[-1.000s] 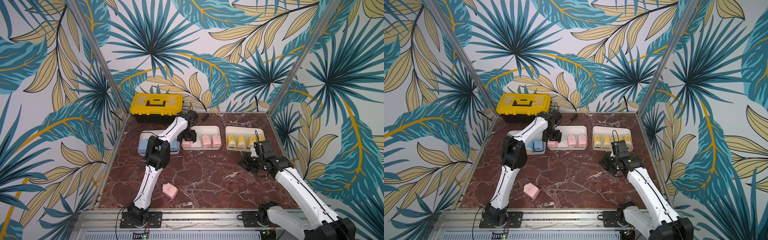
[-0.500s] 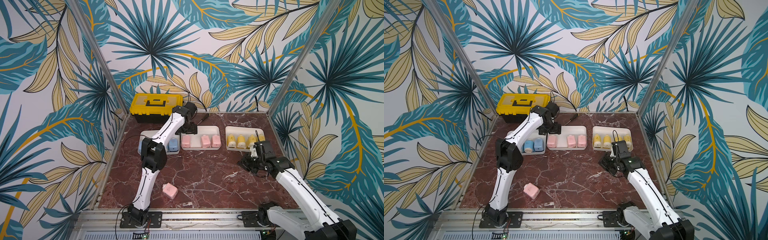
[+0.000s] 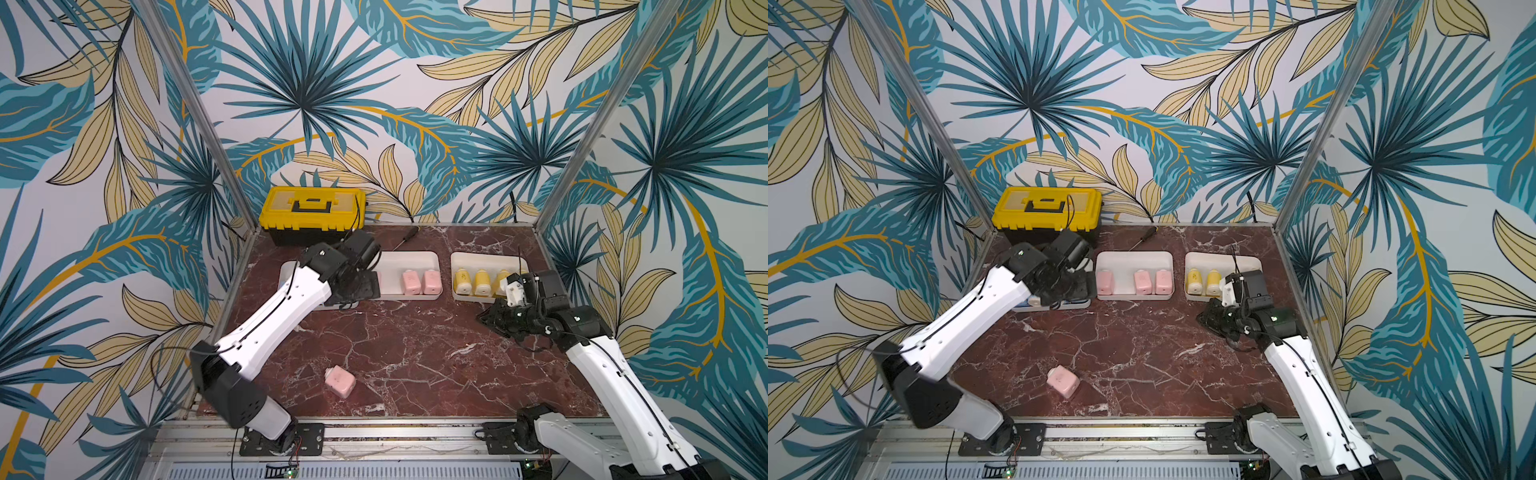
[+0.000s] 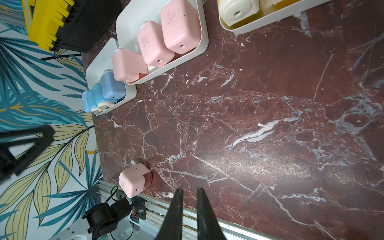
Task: Place the pencil sharpeners by color into the storage box
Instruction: Pick up the pencil sharpener from the center of the board.
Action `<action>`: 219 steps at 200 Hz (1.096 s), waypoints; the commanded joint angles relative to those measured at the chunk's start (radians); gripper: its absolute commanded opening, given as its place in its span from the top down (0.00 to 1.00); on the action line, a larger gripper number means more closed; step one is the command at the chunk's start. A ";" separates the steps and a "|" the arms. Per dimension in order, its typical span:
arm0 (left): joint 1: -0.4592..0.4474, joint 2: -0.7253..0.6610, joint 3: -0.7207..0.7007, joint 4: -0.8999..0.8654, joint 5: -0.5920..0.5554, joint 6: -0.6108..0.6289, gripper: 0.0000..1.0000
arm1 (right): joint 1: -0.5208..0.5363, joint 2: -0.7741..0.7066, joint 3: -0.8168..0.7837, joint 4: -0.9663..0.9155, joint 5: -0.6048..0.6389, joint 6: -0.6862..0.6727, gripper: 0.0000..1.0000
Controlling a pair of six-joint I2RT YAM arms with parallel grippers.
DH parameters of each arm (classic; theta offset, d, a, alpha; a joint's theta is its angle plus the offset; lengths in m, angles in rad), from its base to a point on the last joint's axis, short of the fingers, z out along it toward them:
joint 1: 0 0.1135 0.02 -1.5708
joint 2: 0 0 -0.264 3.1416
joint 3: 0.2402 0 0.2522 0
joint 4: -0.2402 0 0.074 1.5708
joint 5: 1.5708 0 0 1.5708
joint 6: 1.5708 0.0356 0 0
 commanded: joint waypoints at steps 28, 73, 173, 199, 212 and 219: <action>-0.222 -0.411 -0.434 -0.038 -0.055 -0.640 0.07 | 0.008 0.018 -0.030 -0.059 -0.062 -0.098 0.83; -0.368 -0.377 -0.530 -0.031 -0.093 -0.875 0.05 | 0.008 0.009 -0.034 -0.103 -0.067 -0.155 0.83; -0.368 -0.329 -0.678 0.080 -0.004 -1.097 0.07 | 0.008 0.068 -0.074 -0.034 -0.103 -0.158 0.82; -0.369 -0.258 -0.641 0.101 -0.007 -1.095 0.07 | 0.008 0.110 -0.070 -0.022 -0.124 -0.175 0.82; -0.369 -0.233 -0.626 0.109 -0.020 -1.097 0.07 | 0.008 0.129 -0.059 -0.025 -0.133 -0.187 0.83; -0.368 -0.223 -0.620 0.112 -0.024 -1.097 0.07 | 0.008 0.137 -0.054 -0.027 -0.134 -0.195 0.83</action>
